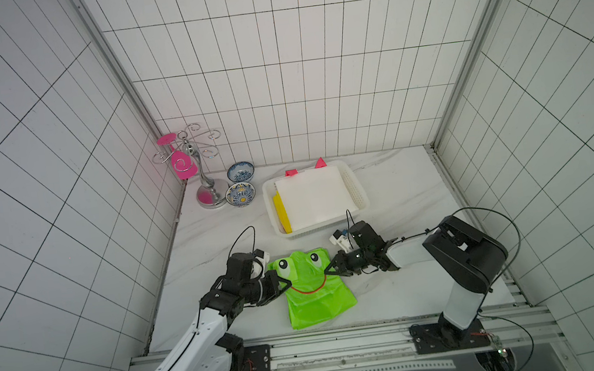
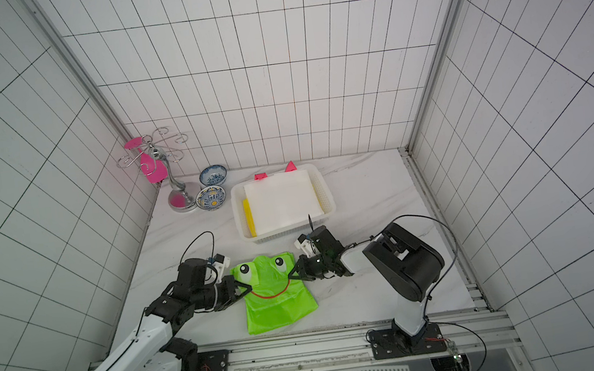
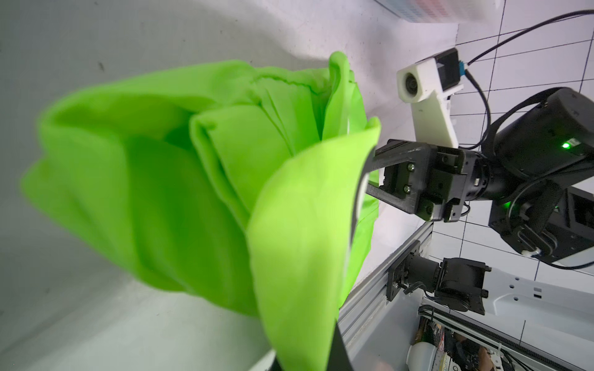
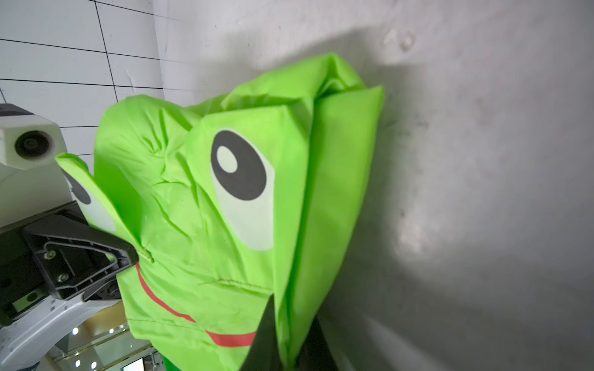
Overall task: Put the folded raincoat in the basket
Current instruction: Pick up the raincoat from the center of the board, then place the raincoat in the basket.
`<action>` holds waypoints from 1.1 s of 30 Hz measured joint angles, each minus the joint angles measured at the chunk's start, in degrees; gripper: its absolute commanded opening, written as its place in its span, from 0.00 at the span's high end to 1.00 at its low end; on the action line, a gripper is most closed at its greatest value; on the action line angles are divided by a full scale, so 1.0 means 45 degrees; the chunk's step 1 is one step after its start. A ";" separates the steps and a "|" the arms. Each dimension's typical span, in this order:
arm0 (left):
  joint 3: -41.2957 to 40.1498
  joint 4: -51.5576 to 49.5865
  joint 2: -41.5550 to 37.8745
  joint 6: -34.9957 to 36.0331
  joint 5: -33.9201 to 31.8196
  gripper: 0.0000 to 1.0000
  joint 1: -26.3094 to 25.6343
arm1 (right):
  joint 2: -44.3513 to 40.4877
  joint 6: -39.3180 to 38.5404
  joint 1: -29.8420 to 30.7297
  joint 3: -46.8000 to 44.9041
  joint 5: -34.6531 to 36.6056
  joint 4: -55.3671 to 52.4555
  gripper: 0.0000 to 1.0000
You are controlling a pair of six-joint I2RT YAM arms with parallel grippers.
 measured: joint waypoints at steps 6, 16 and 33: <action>0.0398 -0.0102 -0.0855 -0.0170 0.0063 1.00 0.0000 | -0.2652 0.0180 -0.0141 -0.0772 0.0223 0.0214 1.00; 0.3594 0.0219 -0.0622 0.0019 -0.0102 1.00 -0.0078 | -0.8689 -0.2822 -0.0355 0.1472 0.2803 -0.5139 1.00; 0.9870 0.2263 0.8004 0.1491 -0.0296 1.00 -0.0311 | -0.4935 -0.6421 -0.4031 0.7179 0.3774 -0.9267 1.00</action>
